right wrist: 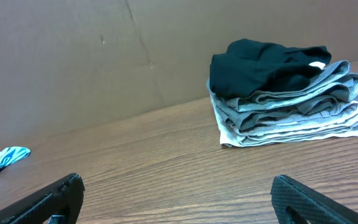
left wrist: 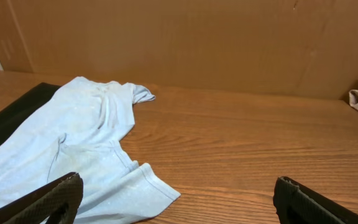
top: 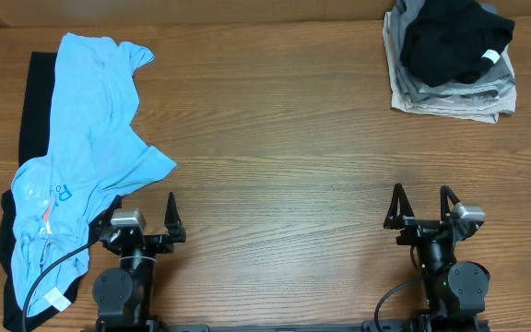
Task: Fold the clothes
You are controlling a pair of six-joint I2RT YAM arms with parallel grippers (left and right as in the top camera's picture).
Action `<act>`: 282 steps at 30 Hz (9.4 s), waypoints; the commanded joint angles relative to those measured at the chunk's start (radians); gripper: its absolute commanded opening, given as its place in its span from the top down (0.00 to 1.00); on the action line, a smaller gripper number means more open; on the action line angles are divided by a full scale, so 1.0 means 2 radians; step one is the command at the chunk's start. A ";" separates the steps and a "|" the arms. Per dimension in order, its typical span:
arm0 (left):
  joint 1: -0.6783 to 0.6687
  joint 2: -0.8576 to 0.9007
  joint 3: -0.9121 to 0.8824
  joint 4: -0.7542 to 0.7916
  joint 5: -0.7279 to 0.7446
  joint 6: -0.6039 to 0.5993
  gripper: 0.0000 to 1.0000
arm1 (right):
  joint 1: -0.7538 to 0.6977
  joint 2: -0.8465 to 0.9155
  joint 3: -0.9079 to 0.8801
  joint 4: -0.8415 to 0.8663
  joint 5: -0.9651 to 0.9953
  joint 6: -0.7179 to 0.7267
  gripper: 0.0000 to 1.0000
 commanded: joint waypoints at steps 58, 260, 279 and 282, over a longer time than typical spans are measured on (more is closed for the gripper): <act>0.004 -0.004 -0.002 0.000 0.002 -0.007 0.00 | 0.003 -0.006 -0.005 0.003 -0.001 0.000 0.00; -0.161 0.980 1.262 -0.520 0.081 0.037 0.96 | -0.009 0.627 0.459 -0.221 -0.263 -0.013 0.33; -0.255 0.980 1.350 -0.316 0.124 -0.042 0.96 | 0.028 0.643 0.458 -0.210 -0.276 -0.042 0.16; -0.268 0.979 1.351 -0.292 0.125 -0.047 0.96 | 0.035 0.669 0.458 -0.194 -0.276 -0.042 0.10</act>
